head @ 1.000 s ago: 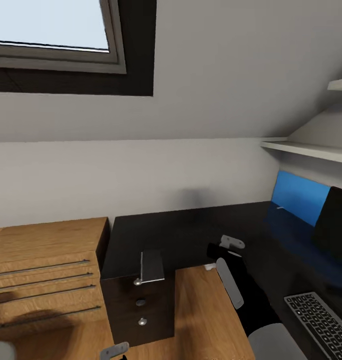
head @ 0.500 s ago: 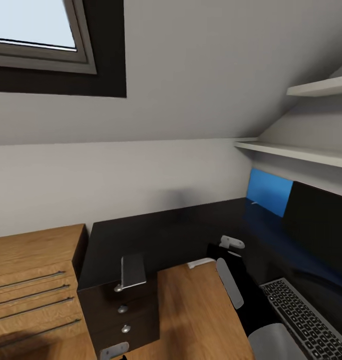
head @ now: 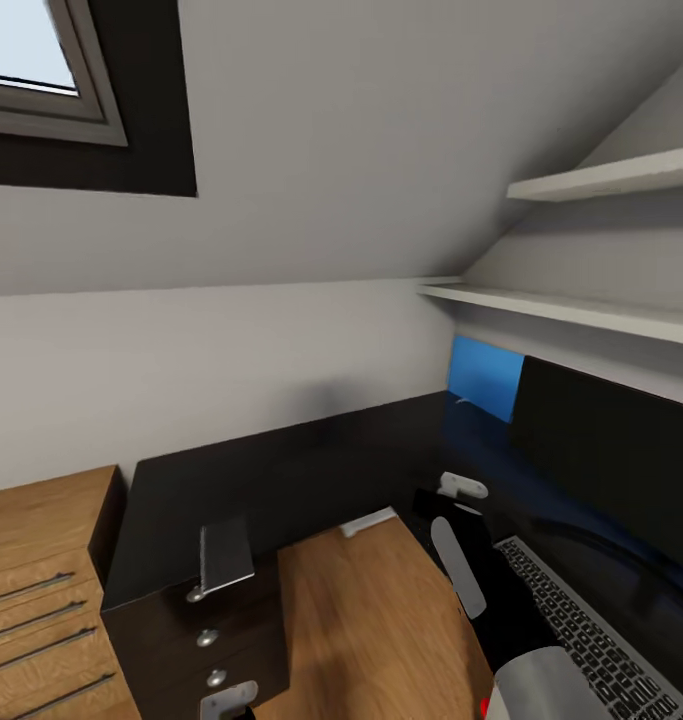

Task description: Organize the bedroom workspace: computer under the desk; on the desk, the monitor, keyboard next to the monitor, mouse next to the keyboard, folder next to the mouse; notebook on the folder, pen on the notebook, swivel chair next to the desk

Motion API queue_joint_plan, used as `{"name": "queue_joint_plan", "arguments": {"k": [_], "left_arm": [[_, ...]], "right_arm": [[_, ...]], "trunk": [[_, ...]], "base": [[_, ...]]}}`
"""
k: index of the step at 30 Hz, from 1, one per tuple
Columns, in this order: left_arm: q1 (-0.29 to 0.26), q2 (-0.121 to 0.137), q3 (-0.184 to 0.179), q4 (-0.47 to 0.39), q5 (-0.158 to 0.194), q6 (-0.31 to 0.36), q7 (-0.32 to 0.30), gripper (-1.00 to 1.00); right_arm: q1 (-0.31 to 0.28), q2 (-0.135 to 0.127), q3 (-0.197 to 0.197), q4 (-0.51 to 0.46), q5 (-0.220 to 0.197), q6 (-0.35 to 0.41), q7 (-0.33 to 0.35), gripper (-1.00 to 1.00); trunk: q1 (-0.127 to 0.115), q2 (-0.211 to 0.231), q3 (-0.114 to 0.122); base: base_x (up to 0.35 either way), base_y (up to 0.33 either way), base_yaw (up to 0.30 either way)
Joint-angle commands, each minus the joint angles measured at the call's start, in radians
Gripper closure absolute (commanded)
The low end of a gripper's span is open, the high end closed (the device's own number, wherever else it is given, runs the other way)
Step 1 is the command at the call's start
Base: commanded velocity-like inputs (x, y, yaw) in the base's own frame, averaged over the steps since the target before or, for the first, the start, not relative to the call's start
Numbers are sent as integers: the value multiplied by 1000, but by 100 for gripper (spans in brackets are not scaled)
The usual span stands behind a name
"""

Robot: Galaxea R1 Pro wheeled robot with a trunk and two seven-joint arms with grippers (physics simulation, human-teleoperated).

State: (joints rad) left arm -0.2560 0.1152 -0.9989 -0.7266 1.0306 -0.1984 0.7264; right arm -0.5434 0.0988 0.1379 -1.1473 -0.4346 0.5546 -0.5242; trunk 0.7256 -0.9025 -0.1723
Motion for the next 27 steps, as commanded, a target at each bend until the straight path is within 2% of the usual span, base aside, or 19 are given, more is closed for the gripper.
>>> {"name": "queue_joint_plan", "arguments": {"k": [1, 14, 18, 22, 27], "left_arm": [[-2, 1, -7, -2, 9, -8, 5, -100], [-2, 0, -13, -1, 11, -10, 4, -100], [-2, 0, -13, -1, 11, -10, 4, -100], [-2, 0, -14, -1, 12, -10, 4, -100], [-2, -5, -14, 0, 12, -10, 4, -100]], "right_arm": [[-1, 0, 2, -1, -10, 1, -8, 100], [-1, 1, 2, 0, -10, 1, -7, 100], [-1, 1, 5, 0, -10, 1, -7, 100], [-1, 0, 35, 0, -10, 0, -9, 100], [-1, -1, 44, -2, -10, -1, -10, 100]], "trunk": [[0, -1, -1], [0, -1, 5], [0, -1, 6], [0, -1, 6], [0, -1, 6]], "base": [[0, 0, -274], [0, 0, -258], [0, 0, -65], [0, 0, -13], [0, 0, -2]]}}
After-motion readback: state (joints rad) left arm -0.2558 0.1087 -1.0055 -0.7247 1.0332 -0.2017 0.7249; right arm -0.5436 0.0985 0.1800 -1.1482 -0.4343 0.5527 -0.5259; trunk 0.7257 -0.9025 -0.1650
